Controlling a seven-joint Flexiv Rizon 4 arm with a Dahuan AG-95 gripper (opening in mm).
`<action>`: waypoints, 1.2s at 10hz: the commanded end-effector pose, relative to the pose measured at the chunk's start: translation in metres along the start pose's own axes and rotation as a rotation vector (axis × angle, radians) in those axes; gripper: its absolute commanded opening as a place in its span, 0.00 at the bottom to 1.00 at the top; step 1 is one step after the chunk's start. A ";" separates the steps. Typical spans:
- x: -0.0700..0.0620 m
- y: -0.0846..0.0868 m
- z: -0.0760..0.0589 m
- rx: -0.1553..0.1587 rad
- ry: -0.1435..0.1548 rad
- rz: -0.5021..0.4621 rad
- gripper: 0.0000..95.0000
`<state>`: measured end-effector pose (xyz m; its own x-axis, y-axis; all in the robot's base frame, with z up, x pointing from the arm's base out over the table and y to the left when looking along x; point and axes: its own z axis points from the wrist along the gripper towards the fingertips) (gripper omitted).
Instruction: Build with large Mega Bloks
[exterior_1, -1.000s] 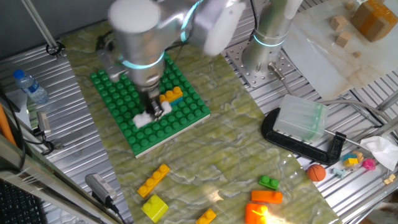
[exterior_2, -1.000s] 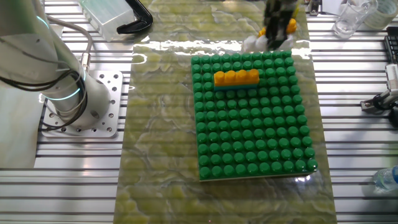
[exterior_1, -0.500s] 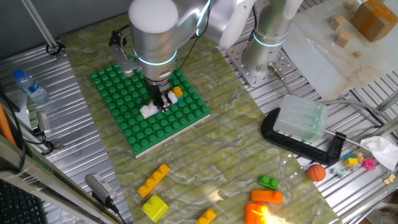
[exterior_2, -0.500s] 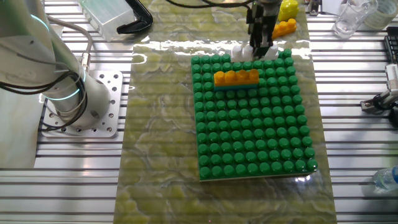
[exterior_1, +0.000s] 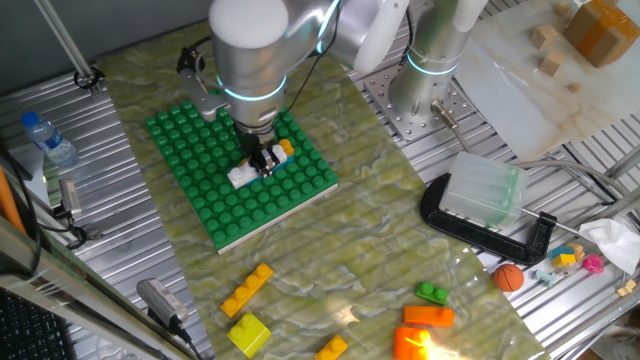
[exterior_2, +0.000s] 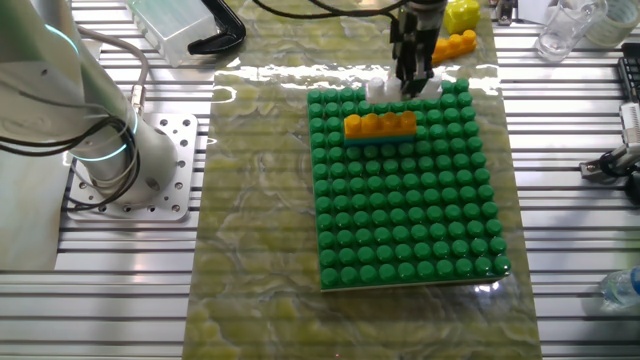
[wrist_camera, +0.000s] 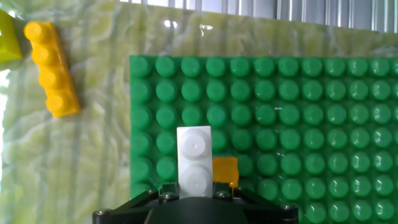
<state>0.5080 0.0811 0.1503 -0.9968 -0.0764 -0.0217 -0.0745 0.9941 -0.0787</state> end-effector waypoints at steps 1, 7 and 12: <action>0.002 0.000 -0.001 -0.041 -0.015 0.094 0.00; 0.010 -0.011 -0.007 -0.087 -0.001 -0.003 0.00; 0.029 -0.035 -0.017 -0.057 0.064 -0.094 0.00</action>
<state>0.4826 0.0475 0.1748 -0.9942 -0.1058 -0.0176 -0.1067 0.9924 0.0614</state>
